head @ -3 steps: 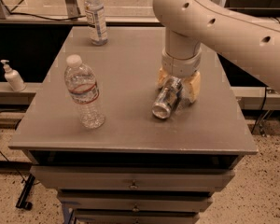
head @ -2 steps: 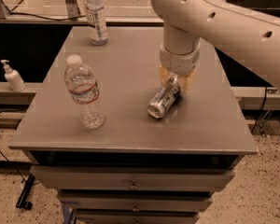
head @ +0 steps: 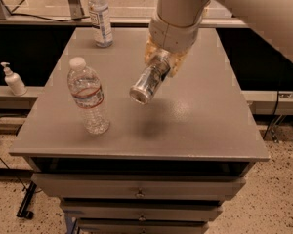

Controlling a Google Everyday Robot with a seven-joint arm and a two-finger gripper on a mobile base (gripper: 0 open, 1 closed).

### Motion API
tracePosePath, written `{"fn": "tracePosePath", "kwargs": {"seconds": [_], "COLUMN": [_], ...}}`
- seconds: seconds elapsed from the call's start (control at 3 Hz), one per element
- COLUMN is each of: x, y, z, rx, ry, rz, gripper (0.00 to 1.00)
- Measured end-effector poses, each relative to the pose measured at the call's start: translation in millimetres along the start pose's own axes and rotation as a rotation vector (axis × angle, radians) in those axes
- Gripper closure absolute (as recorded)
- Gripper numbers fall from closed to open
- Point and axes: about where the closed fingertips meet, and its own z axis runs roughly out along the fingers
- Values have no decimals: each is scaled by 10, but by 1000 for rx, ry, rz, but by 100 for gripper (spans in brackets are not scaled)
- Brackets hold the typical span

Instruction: Place redbull can upright

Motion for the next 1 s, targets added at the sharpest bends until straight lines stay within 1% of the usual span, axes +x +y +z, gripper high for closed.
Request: {"fn": "tracePosePath", "kwargs": {"seconds": [0.33, 0.67, 1.0], "x": [-14, -56, -69], "y": [-18, 100, 392], "z": [-22, -27, -175], "rx": [6, 13, 29], "ry": [-1, 21, 141], "rz": [-6, -12, -89], "gripper": [100, 100, 100]}}
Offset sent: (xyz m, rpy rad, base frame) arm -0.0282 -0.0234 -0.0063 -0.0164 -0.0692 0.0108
